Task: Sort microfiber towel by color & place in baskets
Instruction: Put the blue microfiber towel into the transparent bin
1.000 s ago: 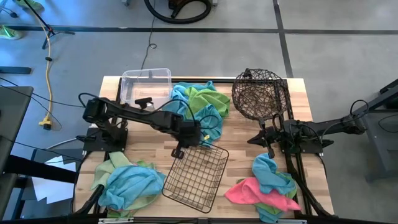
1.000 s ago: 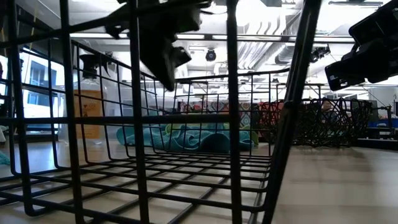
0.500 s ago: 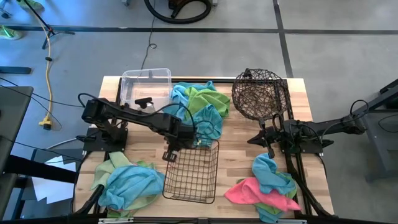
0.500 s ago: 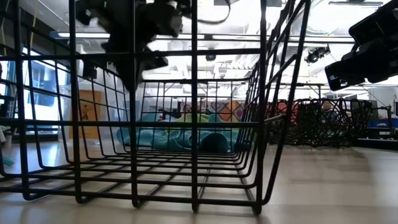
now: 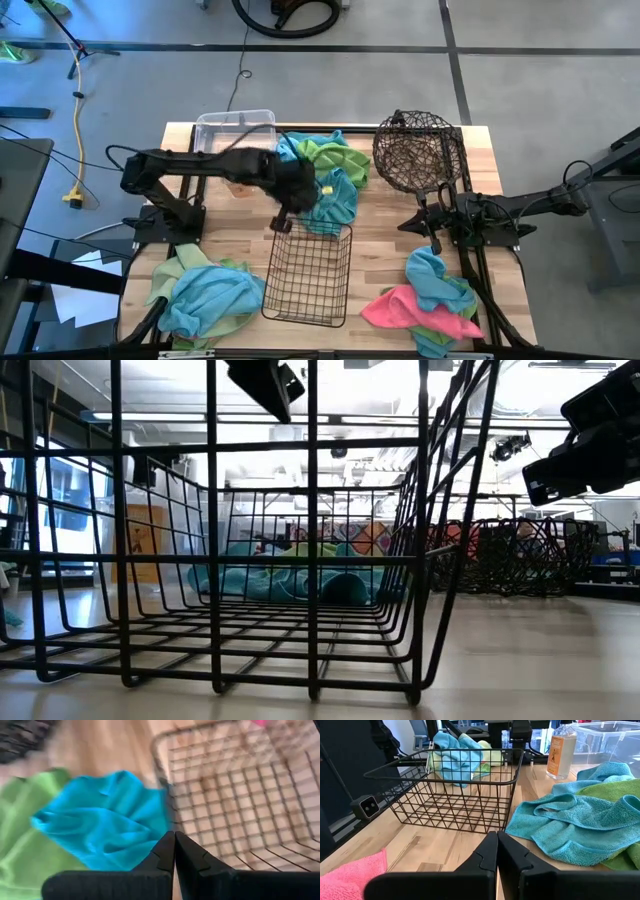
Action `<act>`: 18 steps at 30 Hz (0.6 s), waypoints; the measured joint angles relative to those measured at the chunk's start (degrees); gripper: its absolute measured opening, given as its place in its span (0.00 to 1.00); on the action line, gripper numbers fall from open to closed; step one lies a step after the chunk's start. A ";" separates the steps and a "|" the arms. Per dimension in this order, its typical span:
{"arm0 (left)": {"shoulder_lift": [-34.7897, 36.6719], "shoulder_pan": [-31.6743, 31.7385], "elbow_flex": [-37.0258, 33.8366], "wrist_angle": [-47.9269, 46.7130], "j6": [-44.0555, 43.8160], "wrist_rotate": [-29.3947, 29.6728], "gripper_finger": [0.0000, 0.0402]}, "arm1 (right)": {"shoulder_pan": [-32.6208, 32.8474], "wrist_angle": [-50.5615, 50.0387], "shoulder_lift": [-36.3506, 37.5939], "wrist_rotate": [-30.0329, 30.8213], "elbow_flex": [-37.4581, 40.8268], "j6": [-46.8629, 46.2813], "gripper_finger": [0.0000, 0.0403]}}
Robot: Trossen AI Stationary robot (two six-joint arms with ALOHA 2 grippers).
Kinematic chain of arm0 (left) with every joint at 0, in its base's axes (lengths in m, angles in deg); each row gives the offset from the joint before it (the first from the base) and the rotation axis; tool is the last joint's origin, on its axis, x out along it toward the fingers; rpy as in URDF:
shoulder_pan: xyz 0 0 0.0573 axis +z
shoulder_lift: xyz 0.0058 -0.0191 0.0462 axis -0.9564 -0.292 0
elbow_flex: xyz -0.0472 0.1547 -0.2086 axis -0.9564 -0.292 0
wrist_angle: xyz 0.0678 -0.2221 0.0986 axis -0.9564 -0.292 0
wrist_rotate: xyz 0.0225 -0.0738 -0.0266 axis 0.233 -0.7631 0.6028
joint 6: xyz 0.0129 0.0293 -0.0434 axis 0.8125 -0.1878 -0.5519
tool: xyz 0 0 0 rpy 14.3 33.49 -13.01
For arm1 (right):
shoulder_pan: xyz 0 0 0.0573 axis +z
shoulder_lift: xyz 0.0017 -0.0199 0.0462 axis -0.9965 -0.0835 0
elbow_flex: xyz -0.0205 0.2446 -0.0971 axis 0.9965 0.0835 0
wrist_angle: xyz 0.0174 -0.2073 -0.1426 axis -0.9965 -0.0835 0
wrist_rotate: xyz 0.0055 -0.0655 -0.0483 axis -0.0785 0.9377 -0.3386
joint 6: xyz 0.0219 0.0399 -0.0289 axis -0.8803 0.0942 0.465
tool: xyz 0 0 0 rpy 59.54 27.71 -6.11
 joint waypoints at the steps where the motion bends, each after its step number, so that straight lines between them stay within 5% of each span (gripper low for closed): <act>1: 0.50 1.07 -0.79 1.52 0.48 -0.26 0.00 | 0.01 0.00 0.00 0.00 -0.01 0.00 0.00; 11: 2.28 10.78 -12.85 17.97 -2.19 -6.56 0.00 | 0.01 0.01 0.00 -0.01 0.00 -0.02 0.00; 18: 2.18 12.16 -19.47 26.39 -3.41 -6.41 0.07 | 0.01 0.00 0.00 0.00 -0.01 -0.02 0.00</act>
